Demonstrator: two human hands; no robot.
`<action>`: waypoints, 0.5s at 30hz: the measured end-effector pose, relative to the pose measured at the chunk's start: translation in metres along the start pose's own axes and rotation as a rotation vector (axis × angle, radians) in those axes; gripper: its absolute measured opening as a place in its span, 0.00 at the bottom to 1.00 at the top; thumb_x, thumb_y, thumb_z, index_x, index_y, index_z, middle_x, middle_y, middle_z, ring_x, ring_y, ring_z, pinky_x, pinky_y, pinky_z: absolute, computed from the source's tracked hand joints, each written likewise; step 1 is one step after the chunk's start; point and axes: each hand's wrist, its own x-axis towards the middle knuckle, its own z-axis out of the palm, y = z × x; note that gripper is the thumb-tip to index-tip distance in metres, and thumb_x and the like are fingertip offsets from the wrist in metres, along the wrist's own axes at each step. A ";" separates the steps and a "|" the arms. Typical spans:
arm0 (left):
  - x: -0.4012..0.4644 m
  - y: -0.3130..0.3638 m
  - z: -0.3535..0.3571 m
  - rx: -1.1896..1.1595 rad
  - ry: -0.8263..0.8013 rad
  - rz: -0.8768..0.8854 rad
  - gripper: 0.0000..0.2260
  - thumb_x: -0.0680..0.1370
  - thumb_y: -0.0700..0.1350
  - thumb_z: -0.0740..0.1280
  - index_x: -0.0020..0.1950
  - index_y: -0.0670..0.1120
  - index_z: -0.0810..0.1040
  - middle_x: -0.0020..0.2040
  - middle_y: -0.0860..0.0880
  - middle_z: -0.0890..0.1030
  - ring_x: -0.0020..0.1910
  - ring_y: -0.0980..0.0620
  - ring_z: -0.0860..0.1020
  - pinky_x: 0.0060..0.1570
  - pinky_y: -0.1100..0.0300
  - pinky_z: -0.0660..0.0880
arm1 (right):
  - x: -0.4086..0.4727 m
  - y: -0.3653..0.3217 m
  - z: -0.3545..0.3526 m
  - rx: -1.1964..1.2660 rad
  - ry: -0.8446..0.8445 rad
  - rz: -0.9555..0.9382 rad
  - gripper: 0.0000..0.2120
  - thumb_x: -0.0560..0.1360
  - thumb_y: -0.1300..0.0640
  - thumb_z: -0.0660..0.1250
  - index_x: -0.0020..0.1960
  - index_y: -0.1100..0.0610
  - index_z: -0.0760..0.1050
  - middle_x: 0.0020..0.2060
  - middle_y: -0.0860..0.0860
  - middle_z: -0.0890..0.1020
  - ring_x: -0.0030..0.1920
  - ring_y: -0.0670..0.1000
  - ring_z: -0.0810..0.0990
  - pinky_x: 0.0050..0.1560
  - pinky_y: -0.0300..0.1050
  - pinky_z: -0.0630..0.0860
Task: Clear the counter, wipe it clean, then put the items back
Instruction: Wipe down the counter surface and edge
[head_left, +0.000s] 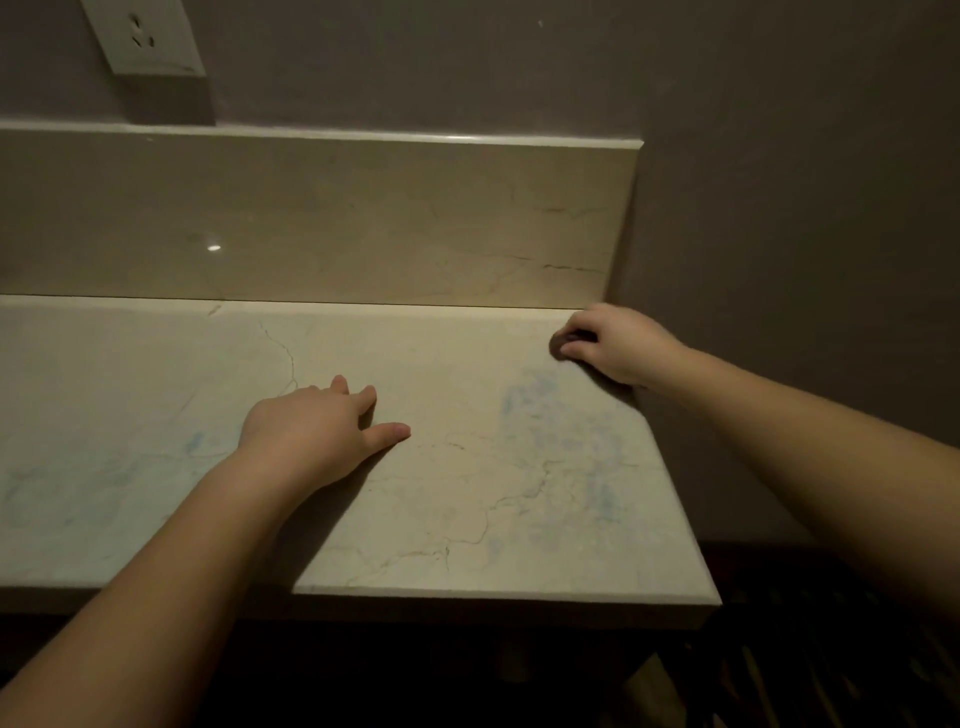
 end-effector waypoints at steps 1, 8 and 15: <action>0.000 0.000 -0.001 -0.002 -0.005 -0.001 0.32 0.75 0.72 0.47 0.74 0.57 0.62 0.71 0.52 0.68 0.64 0.48 0.73 0.48 0.52 0.76 | 0.010 0.005 0.002 -0.016 0.025 0.043 0.12 0.76 0.47 0.66 0.55 0.52 0.78 0.50 0.50 0.77 0.54 0.54 0.75 0.46 0.44 0.67; -0.002 0.002 -0.004 -0.002 -0.031 -0.015 0.33 0.75 0.72 0.47 0.75 0.57 0.61 0.75 0.51 0.64 0.67 0.47 0.71 0.51 0.51 0.75 | 0.009 -0.017 0.011 0.089 0.010 -0.066 0.11 0.77 0.49 0.65 0.56 0.51 0.79 0.49 0.47 0.76 0.53 0.51 0.75 0.50 0.44 0.70; -0.001 0.001 -0.009 -0.013 -0.061 -0.020 0.33 0.74 0.73 0.49 0.76 0.59 0.59 0.77 0.52 0.61 0.68 0.47 0.70 0.53 0.51 0.76 | -0.082 -0.050 -0.005 0.121 -0.205 -0.347 0.13 0.78 0.49 0.65 0.61 0.49 0.77 0.49 0.41 0.73 0.49 0.41 0.71 0.48 0.33 0.70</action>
